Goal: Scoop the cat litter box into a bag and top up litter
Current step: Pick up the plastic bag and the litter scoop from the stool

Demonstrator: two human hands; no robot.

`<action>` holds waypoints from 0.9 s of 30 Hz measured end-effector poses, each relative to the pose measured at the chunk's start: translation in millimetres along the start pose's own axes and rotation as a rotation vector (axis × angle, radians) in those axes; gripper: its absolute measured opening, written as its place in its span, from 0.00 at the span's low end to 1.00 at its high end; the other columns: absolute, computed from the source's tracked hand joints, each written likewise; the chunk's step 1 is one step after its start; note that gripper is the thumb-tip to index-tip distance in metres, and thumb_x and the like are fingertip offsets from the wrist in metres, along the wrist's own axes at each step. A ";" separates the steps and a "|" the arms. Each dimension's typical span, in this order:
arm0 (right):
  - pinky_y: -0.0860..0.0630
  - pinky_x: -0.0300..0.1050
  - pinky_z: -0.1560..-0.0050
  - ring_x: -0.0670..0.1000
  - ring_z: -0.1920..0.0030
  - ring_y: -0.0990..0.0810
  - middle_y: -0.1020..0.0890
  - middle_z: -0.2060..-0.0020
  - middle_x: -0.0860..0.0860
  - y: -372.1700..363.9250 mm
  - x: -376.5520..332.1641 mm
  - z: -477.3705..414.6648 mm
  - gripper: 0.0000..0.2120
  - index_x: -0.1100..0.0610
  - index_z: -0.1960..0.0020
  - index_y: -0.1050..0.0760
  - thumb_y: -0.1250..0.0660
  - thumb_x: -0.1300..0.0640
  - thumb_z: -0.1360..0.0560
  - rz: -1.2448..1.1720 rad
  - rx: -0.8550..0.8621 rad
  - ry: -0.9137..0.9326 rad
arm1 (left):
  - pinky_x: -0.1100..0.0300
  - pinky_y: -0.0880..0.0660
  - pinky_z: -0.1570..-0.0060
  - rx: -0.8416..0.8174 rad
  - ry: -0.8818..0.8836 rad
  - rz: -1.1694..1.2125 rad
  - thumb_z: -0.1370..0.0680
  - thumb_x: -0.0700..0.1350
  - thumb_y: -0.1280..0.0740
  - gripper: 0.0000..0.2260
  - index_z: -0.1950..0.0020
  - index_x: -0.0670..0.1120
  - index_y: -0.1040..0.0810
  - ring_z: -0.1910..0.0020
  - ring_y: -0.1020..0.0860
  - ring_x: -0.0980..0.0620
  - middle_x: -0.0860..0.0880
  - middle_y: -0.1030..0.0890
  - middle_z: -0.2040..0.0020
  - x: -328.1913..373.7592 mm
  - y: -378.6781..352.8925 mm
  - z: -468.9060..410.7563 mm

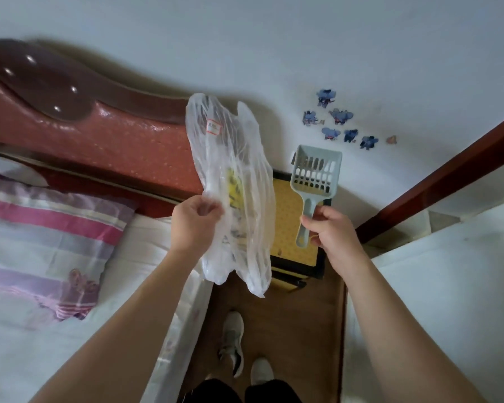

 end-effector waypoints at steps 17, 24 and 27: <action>0.24 0.49 0.58 0.55 0.53 0.16 0.14 0.58 0.50 -118.0 -51.5 128.5 0.04 0.53 0.51 0.18 0.28 0.58 0.26 0.191 -0.394 0.201 | 0.64 0.32 0.70 0.518 0.077 0.141 0.25 0.42 0.28 0.12 0.67 0.50 0.25 0.77 0.29 0.64 0.62 0.27 0.78 -36.6 184.0 156.6; 0.22 0.51 0.55 0.58 0.51 0.17 0.14 0.56 0.52 -204.6 -44.5 207.0 0.04 0.52 0.53 0.17 0.28 0.59 0.27 0.236 -0.529 0.240 | 0.57 0.27 0.63 0.686 0.110 0.212 0.27 0.41 0.27 0.04 0.62 0.43 0.19 0.70 0.26 0.55 0.52 0.23 0.70 -92.7 275.2 222.2; 0.22 0.50 0.53 0.56 0.52 0.16 0.13 0.57 0.50 -246.5 -37.5 248.0 0.05 0.53 0.53 0.17 0.28 0.60 0.27 0.252 -0.610 0.246 | 0.58 0.26 0.63 0.740 0.127 0.213 0.27 0.40 0.28 0.04 0.62 0.45 0.19 0.68 0.24 0.56 0.52 0.21 0.69 -117.4 321.1 258.0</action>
Point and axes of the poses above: each hand's wrist, its own z-axis away from the middle knuckle, its own y-axis out of the back of the hand, x = y × z, the point moved 1 cm from there along -z, towards the middle knuckle
